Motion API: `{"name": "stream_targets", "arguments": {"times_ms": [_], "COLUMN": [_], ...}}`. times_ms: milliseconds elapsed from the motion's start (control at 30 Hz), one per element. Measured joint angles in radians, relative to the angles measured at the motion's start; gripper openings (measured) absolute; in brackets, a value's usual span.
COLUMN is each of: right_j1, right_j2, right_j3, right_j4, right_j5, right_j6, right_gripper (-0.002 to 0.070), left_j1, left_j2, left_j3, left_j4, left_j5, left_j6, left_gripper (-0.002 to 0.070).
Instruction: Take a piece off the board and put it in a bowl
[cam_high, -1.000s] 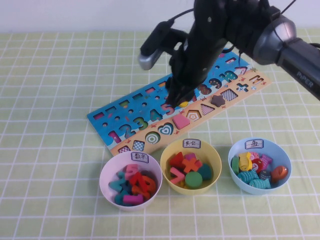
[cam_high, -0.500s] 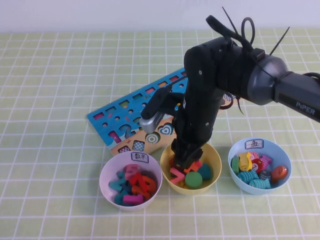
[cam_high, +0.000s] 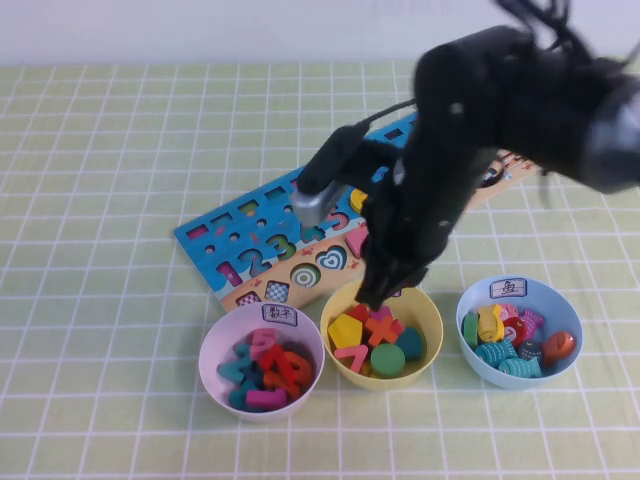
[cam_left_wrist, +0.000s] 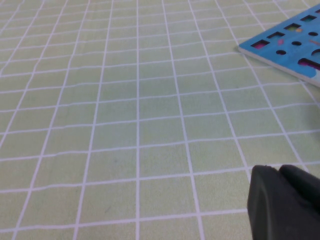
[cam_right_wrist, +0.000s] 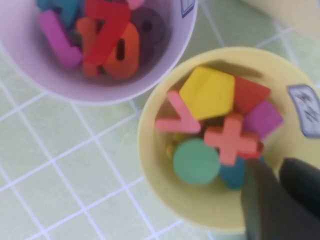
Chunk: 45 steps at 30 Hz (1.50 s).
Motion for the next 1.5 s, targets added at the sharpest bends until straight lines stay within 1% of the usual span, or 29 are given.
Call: {"name": "stream_targets", "arguments": {"times_ms": [67,200,300,500,600,800,1000,1067,1200,1400,1500], "right_j1": [0.000,0.000,0.000,0.000,0.000,0.000,-0.009,-0.057,-0.222,-0.498,-0.601], "right_j2": [-0.091,-0.300,-0.460,-0.731,-0.884,-1.155,-1.376,-1.449,-1.590,-1.785,-1.860], "right_j3": [0.087,0.286,0.436,0.622,0.718,0.962,1.208,1.277,1.400,1.527,1.572], "right_j4": [0.000,0.000,0.004,0.002,0.002,-0.025,-0.058,-0.060,-0.063,-0.001,0.015], "right_j5": [-0.060,-0.214,-0.298,-0.252,-0.289,-0.545,-0.760,-0.820,-0.906,-0.922,-0.922], "right_j6": [0.002,0.009,0.010,0.010,0.010,0.027,0.157,0.172,0.180,0.183,0.183], "right_gripper": [0.0029,-0.0006,-0.0013,-0.0016,-0.0016,-0.0016,-0.0017,-0.0017,-0.0017,-0.0017,-0.0017], "left_j1": [0.000,0.000,0.000,0.000,0.000,0.000,0.000,0.000,0.000,0.000,0.000], "left_j2": [0.000,0.000,0.000,0.000,0.000,0.000,0.000,0.000,0.000,0.000,0.000], "left_j3": [0.000,0.000,0.000,0.000,0.000,0.000,0.000,0.000,0.000,0.000,0.000], "left_j4": [0.000,0.000,0.000,0.000,0.000,0.000,0.000,0.000,0.000,0.000,0.000], "left_j5": [0.000,0.000,0.000,0.000,0.000,0.000,0.000,0.000,0.000,0.000,0.000], "left_j6": [0.000,0.000,0.000,0.000,0.000,0.000,0.000,0.000,0.000,0.000,0.000], "left_gripper": [-0.0005,-0.0005,-0.0005,-0.0005,-0.0005,-0.0005,-0.0005,-0.0005,-0.0005,-0.0005,-0.0005]}}
